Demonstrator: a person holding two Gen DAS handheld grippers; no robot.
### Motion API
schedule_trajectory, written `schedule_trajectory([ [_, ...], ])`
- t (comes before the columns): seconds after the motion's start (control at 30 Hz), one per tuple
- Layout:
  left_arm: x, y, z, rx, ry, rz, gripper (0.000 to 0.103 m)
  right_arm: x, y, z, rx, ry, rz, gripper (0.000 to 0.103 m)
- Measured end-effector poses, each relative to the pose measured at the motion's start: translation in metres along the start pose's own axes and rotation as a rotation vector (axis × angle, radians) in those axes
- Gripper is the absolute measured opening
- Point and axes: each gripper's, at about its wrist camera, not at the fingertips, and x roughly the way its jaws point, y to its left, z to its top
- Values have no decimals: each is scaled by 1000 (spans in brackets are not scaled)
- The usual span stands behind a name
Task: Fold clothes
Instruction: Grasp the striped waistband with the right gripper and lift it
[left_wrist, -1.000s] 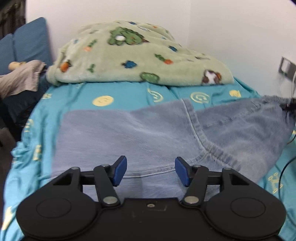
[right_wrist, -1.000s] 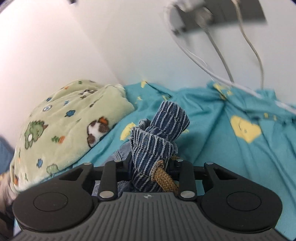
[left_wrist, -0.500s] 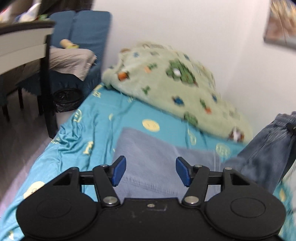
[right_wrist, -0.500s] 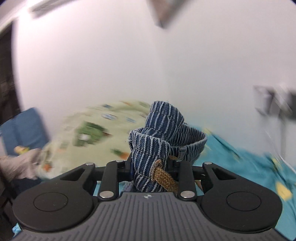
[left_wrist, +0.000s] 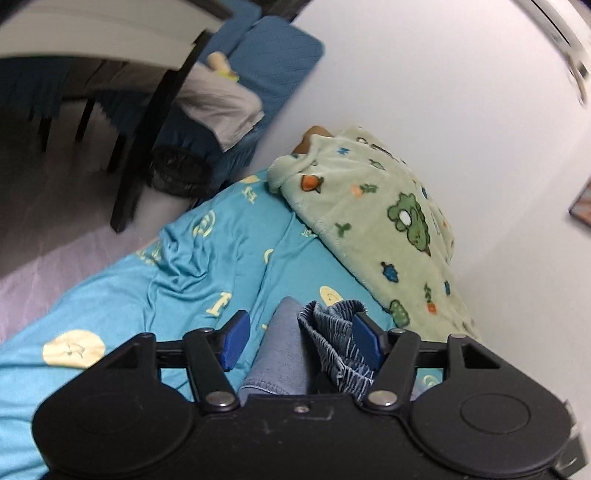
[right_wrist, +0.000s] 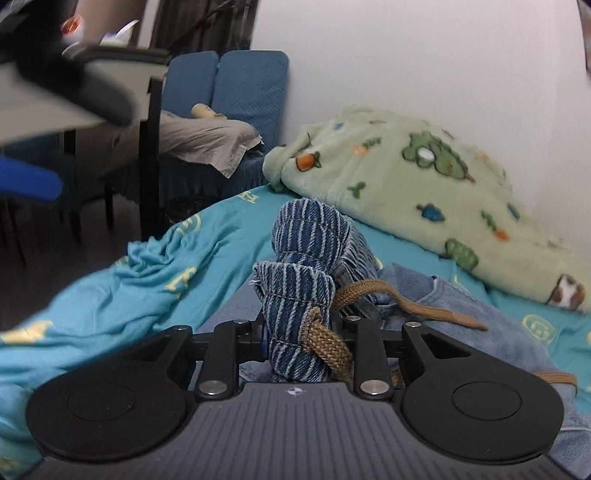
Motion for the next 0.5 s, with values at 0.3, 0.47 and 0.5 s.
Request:
schedule_trajectory([
  [0.3,-3,12,12,-21,-27,-40,59,22,50,-21,-115,58,93,29],
  [0.47,11,13,3,5,64,-35,60,19,53,-41,-62,98,239,80],
  [0.5,13,12,0,21,75,-32,60,13,54,-40,-65,102,271,91],
])
